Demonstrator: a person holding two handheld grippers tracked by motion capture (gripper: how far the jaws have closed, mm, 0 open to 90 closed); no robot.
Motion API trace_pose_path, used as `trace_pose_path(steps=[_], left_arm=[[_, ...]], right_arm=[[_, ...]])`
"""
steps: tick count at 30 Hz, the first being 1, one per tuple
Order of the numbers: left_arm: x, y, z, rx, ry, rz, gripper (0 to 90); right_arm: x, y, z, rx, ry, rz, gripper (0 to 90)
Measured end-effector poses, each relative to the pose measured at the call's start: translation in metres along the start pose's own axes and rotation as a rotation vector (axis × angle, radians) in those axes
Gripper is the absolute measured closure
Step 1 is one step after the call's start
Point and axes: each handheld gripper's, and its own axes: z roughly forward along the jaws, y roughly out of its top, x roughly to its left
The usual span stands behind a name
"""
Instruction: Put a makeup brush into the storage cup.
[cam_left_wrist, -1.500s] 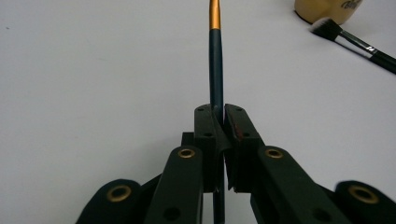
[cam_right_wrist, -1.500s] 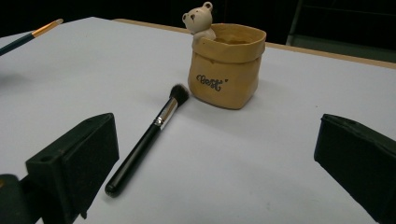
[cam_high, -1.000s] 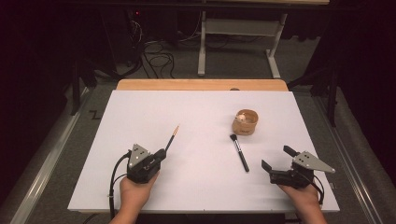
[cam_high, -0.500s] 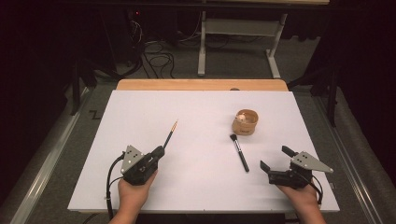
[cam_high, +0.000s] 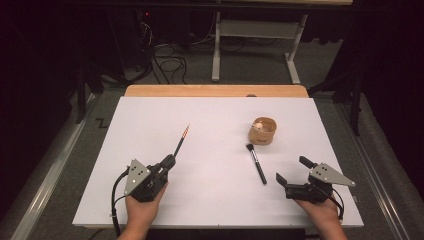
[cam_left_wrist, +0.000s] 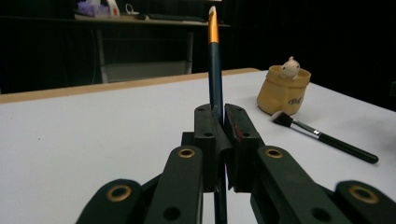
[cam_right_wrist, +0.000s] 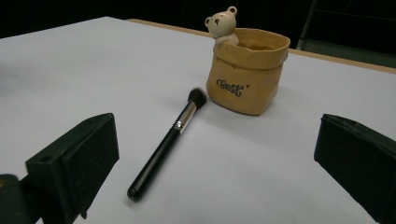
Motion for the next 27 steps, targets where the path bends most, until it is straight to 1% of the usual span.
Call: trace_pose_path(steps=[2, 3, 7, 9, 11, 12, 13, 15, 18, 19, 20, 22, 27], left_arm=[[-0.001, 0.000, -0.001, -0.010, -0.003, 0.004, 84.6], [-0.002, 0.000, -0.001, -0.012, -0.002, 0.007, 84.6], [-0.003, 0.000, -0.001, -0.014, -0.008, 0.016, 84.6], [-0.003, 0.000, -0.001, -0.020, -0.012, 0.010, 84.6], [-0.004, 0.001, -0.001, -0.020, -0.016, 0.011, 84.6], [-0.004, 0.000, -0.001, -0.017, -0.018, 0.016, 84.6], [-0.005, 0.000, -0.001, -0.017, -0.019, 0.017, 84.6], [-0.006, 0.000, -0.001, -0.018, -0.028, 0.015, 84.6], [-0.007, 0.000, 0.000, -0.013, -0.045, 0.012, 84.6], [-0.008, 0.000, 0.000, -0.014, -0.048, 0.013, 84.6], [-0.008, 0.001, 0.000, -0.014, -0.049, 0.015, 84.6], [-0.008, 0.001, 0.000, -0.016, -0.048, 0.015, 84.7], [-0.007, 0.002, -0.001, -0.025, -0.046, 0.003, 84.6]], right_arm=[[0.002, 0.001, 0.000, 0.000, 0.006, 0.003, 0.8], [0.004, 0.002, 0.000, -0.005, 0.010, -0.007, 0.7], [0.009, 0.005, 0.000, -0.012, 0.027, -0.015, 0.8], [0.012, 0.007, 0.001, -0.021, 0.043, -0.009, 0.8], [0.017, 0.010, 0.002, -0.036, 0.069, 0.004, 1.4], [0.019, 0.011, 0.002, -0.038, 0.074, 0.008, 1.4], [0.022, 0.014, 0.003, -0.037, 0.091, 0.004, 1.5], [0.029, 0.017, 0.006, -0.041, 0.104, -0.006, 1.6], [0.037, 0.022, 0.010, -0.041, 0.136, -0.005, 1.7], [0.041, 0.025, 0.013, -0.044, 0.148, 0.000, 1.7], [0.043, 0.027, 0.014, -0.046, 0.148, -0.003, 1.7], [0.048, 0.032, 0.018, -0.047, 0.170, -0.011, 1.8], [0.056, 0.045, 0.024, -0.053, 0.184, -0.027, 1.9]])
